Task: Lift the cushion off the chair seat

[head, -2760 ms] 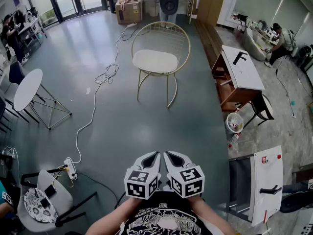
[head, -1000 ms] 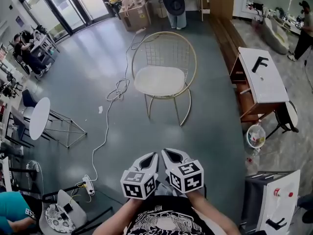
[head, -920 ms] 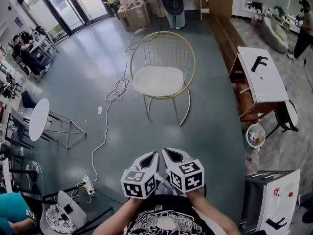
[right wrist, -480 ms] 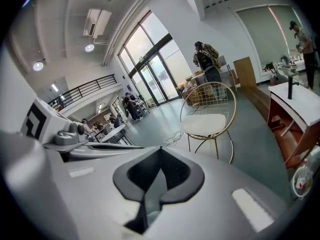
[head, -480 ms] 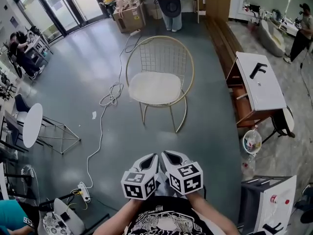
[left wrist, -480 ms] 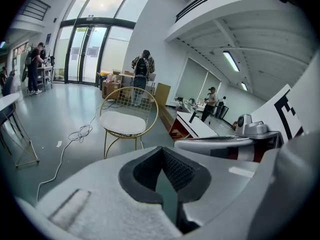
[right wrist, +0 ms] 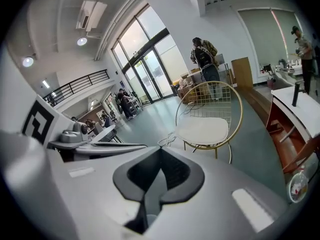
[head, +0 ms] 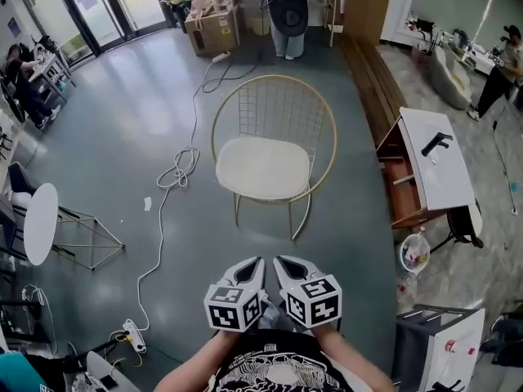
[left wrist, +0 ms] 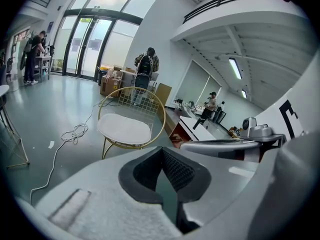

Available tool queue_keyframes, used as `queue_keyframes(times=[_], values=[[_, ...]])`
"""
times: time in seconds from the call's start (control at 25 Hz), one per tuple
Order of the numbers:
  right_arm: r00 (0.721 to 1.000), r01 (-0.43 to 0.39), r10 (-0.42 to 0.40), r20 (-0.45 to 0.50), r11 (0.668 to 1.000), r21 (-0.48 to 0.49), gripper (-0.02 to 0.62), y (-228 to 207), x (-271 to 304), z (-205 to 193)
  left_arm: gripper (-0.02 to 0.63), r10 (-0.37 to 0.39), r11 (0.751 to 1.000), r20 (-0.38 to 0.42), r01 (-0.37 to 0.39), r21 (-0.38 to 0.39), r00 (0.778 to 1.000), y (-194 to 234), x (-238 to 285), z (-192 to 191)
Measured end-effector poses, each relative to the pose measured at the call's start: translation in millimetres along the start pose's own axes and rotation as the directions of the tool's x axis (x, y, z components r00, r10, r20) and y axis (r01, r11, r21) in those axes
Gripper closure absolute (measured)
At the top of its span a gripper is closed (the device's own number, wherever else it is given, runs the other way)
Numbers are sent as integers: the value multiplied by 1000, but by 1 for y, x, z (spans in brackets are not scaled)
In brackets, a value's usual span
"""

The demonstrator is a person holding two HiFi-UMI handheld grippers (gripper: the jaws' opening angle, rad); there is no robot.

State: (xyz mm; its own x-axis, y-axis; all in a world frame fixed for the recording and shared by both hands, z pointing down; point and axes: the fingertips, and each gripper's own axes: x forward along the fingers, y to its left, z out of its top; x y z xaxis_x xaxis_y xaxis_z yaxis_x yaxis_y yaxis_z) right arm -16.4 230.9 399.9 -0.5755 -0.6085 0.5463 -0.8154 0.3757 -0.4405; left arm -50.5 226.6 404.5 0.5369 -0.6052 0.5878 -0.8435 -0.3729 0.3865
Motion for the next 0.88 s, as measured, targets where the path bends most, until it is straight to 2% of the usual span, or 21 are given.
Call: queue_keyframes(times=[0.2,0.44,0.72,0.88], values=[[998,51,-51,-21,999,-11,597,-3,28,27,617,-54,998,-8,54,-22,998,25,17,23],[995,98,-100,-23,992,-78,597,8,60,57,617,-96,994,-2,96,-54,995,63,30,46],[990,131,-135,-42,987,-89,597,-6,80,75,615,-158,983,-29,154,-102,987,75,57,57],[990,121,-126,-57,989,-83,597,-22,89,82,614,-161,979,-37,155,-134,986,79,77,62]])
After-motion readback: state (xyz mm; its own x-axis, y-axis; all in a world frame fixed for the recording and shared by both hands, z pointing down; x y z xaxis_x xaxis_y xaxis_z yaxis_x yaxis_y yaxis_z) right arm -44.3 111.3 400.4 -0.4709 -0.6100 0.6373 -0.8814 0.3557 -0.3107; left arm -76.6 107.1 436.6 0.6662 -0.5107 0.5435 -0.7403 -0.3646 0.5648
